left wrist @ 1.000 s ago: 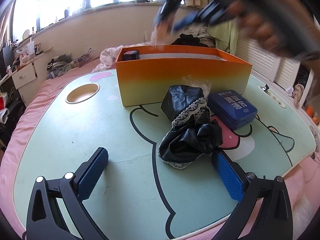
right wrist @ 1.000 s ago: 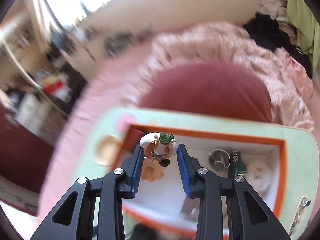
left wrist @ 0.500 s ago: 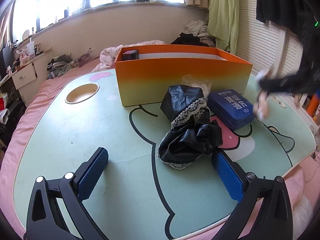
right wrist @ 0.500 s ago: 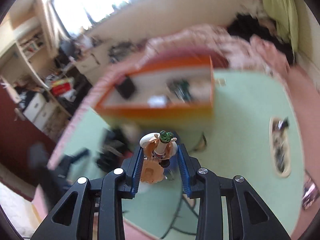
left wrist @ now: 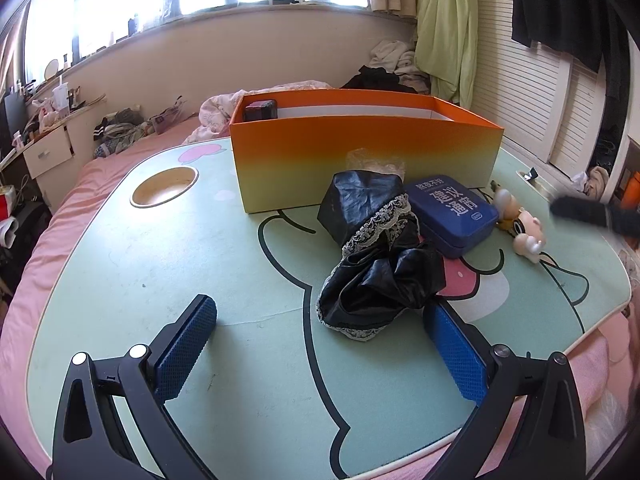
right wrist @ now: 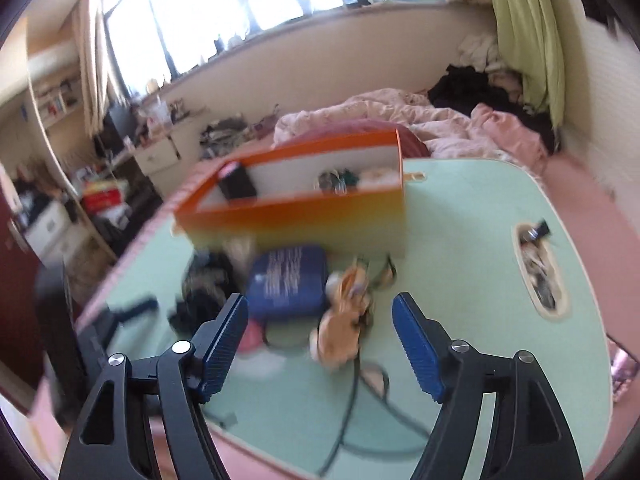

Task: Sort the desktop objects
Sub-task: 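Reach the left gripper into the orange box toward the silver cone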

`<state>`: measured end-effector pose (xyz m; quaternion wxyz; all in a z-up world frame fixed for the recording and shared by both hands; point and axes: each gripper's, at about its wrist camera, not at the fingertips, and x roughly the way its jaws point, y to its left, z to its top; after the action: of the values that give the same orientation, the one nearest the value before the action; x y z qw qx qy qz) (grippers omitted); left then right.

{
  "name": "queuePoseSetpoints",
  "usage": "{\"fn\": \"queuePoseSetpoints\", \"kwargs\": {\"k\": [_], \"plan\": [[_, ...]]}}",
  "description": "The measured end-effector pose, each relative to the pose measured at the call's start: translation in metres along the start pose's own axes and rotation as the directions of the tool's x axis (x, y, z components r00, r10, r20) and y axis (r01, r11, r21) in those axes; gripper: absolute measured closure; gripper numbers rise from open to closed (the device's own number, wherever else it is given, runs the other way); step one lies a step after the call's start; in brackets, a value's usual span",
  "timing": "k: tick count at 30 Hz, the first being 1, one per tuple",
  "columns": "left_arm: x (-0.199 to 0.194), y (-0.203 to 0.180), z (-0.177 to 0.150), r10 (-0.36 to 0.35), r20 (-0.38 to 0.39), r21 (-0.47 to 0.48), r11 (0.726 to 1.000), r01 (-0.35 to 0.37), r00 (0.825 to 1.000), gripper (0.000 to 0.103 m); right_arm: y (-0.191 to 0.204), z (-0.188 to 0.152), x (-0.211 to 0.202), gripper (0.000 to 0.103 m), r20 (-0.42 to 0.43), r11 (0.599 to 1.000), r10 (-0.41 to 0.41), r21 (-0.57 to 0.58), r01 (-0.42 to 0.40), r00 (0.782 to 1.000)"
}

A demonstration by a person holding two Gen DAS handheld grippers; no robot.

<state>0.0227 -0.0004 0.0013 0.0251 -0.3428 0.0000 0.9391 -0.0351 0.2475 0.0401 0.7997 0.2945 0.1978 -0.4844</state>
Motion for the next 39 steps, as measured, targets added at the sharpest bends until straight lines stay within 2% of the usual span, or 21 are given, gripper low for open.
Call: {"fn": "queuePoseSetpoints", "kwargs": {"k": [3, 4, 6, 13, 14, 16, 17, 19, 21, 22, 24, 26, 27, 28, 29, 31, 32, 34, 35, 37, 39], "plan": [[0.0, 0.0, 0.0, 0.0, 0.0, 0.0, 1.0, 0.0, 1.0, 0.0, 0.006, -0.026, 0.021, 0.024, -0.045, 0.994, -0.101, -0.057, 0.098, 0.994], [0.0, 0.0, 0.0, 0.002, -0.001, 0.003, 1.0, -0.002, 1.0, 0.0, 0.013, -0.031, 0.026, 0.014, -0.009, 0.978, -0.178, -0.115, 0.176, 0.984], [-0.001, -0.001, 0.0, 0.002, 0.0, 0.004, 1.0, -0.002, 1.0, 0.0, 0.016, -0.031, 0.031, 0.001, -0.022, 0.98, -0.159, -0.121, 0.155, 0.987], [-0.003, 0.002, -0.001, 0.002, 0.007, -0.002, 1.0, -0.002, 1.0, 0.001, 0.016, -0.034, 0.033, 0.0, -0.019, 0.98, -0.153, -0.129, 0.149, 0.988], [-0.005, 0.003, -0.001, 0.007, 0.005, -0.01, 1.0, -0.007, 1.0, 0.004, 0.016, -0.035, 0.033, 0.0, -0.017, 0.981, -0.152, -0.127, 0.149, 0.988], [-0.012, 0.006, 0.0, 0.013, 0.011, -0.02, 1.0, -0.012, 1.0, 0.03, 0.016, -0.035, 0.033, 0.0, -0.014, 0.981, -0.15, -0.123, 0.147, 0.989], [-0.017, 0.008, 0.001, -0.003, 0.015, -0.028, 1.0, 0.004, 1.0, 0.037, 0.016, -0.034, 0.032, 0.0, -0.013, 0.981, -0.151, -0.122, 0.148, 0.988], [-0.031, 0.011, 0.012, -0.081, 0.018, -0.041, 0.996, 0.082, 0.997, 0.05, 0.017, -0.035, 0.031, 0.0, -0.012, 0.981, -0.154, -0.119, 0.151, 0.988], [-0.048, 0.011, 0.035, -0.144, 0.057, -0.036, 0.989, 0.146, 0.988, 0.054, 0.018, -0.035, 0.031, 0.0, -0.013, 0.981, -0.155, -0.121, 0.152, 0.988], [-0.056, 0.009, 0.052, -0.152, 0.085, -0.02, 0.988, 0.154, 0.985, 0.054, 0.018, -0.035, 0.031, 0.0, -0.012, 0.981, -0.154, -0.121, 0.152, 0.988], [-0.057, 0.001, 0.084, -0.161, 0.088, 0.01, 0.987, 0.161, 0.983, 0.054, 0.018, -0.035, 0.031, 0.0, -0.013, 0.981, -0.154, -0.121, 0.151, 0.988], [-0.04, -0.009, 0.118, -0.206, 0.027, 0.019, 0.979, 0.205, 0.978, 0.054, 0.018, -0.035, 0.031, 0.0, -0.013, 0.981, -0.154, -0.122, 0.151, 0.988], [-0.016, -0.017, 0.14, -0.241, -0.057, 0.009, 0.97, 0.242, 0.969, 0.054, 0.018, -0.035, 0.031, 0.0, -0.014, 0.981, -0.153, -0.123, 0.151, 0.988], [0.0, -0.023, 0.15, -0.261, -0.107, -0.005, 0.965, 0.262, 0.959, 0.054, 0.018, -0.035, 0.031, 0.0, -0.014, 0.981, -0.153, -0.123, 0.15, 0.988], [0.03, -0.028, 0.166, -0.279, -0.189, -0.041, 0.96, 0.276, 0.942, 0.054, 0.018, -0.035, 0.031, 0.0, -0.014, 0.981, -0.153, -0.123, 0.15, 0.988], [0.07, -0.035, 0.18, -0.233, -0.278, -0.082, 0.972, 0.218, 0.932, 0.054, 0.018, -0.035, 0.031, 0.0, -0.014, 0.981, -0.15, -0.124, 0.148, 0.989], [0.094, -0.039, 0.188, -0.177, -0.318, -0.082, 0.984, 0.159, 0.931, 0.054, 0.018, -0.035, 0.031, 0.0, -0.014, 0.981, -0.15, -0.124, 0.147, 0.989], [0.123, -0.044, 0.197, -0.115, -0.372, -0.077, 0.993, 0.093, 0.921, 0.054, 0.019, -0.035, 0.031, 0.0, -0.014, 0.981, -0.15, -0.125, 0.147, 0.989], [0.131, -0.045, 0.2, -0.112, -0.391, -0.087, 0.993, 0.084, 0.914, 0.054, 0.019, -0.035, 0.031, 0.0, -0.014, 0.981, -0.148, -0.126, 0.145, 0.989], [0.147, -0.043, 0.208, -0.149, -0.414, -0.146, 0.985, 0.096, 0.898, 0.053, 0.02, -0.035, 0.031, 0.0, -0.013, 0.982, -0.144, -0.128, 0.141, 0.989], [0.161, -0.041, 0.212, -0.175, -0.438, -0.185, 0.977, 0.102, 0.882, 0.048, 0.019, -0.035, 0.031, 0.0, -0.012, 0.982, -0.14, -0.128, 0.137, 0.99]]}}
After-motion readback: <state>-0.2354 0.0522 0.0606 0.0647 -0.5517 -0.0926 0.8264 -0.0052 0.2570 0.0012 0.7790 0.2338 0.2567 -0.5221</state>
